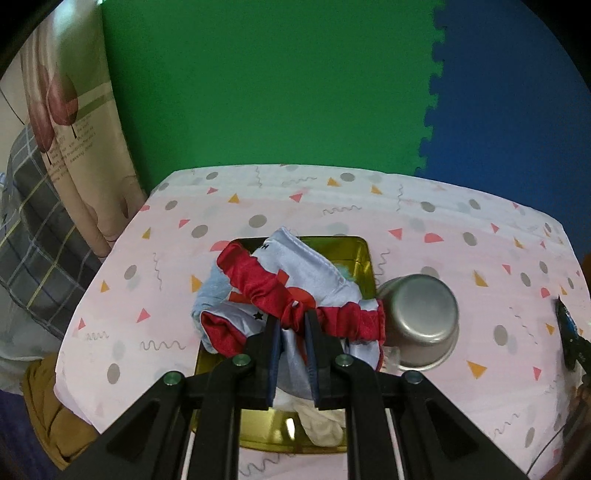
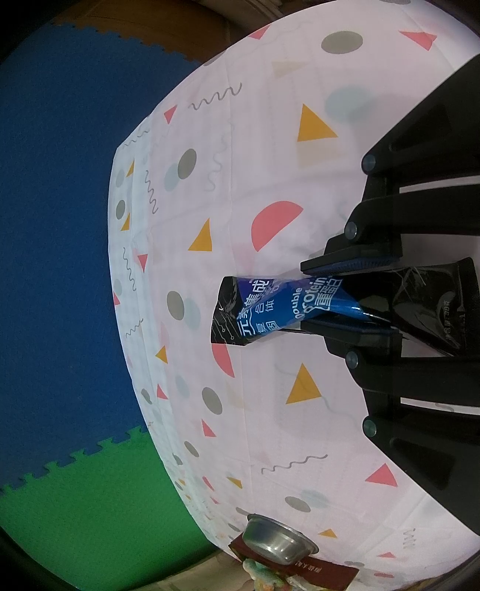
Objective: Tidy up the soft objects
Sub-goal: 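Carry the red-and-white cloth into the gold tin and open the left tool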
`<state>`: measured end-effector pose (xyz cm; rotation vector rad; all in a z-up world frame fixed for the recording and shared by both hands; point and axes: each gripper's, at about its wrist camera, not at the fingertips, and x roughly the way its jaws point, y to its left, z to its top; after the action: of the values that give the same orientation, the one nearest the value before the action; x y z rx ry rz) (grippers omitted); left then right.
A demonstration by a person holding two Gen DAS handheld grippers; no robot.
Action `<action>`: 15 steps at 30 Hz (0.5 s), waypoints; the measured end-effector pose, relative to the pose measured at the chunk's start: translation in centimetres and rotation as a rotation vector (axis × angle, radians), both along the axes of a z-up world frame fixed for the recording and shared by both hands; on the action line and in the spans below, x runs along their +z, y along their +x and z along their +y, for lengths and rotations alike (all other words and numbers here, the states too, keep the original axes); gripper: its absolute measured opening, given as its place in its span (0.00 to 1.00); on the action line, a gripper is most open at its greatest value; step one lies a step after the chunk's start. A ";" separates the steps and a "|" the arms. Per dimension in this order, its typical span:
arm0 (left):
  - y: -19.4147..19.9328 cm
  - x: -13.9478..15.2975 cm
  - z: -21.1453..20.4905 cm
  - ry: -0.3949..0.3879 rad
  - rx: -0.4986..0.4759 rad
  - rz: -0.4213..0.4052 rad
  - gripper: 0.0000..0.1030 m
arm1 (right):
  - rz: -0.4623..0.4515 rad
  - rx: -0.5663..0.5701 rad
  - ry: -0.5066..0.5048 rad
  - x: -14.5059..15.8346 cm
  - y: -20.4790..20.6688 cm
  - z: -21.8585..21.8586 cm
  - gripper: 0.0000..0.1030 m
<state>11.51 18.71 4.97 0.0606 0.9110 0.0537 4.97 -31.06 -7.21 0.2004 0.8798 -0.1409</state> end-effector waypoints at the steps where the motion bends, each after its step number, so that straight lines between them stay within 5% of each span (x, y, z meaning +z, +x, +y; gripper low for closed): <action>1: 0.3 -0.4 0.3 -0.005 0.003 0.013 0.13 | 0.001 0.000 -0.002 0.0 0.0 0.0 0.21; 15: 3.7 -4.7 2.4 -0.011 0.021 0.080 0.13 | 0.006 0.001 -0.017 0.1 0.1 0.1 0.21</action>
<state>15.24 21.10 0.31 0.0432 0.9914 0.0664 5.07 -30.93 -7.14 0.1833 0.8845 -0.1480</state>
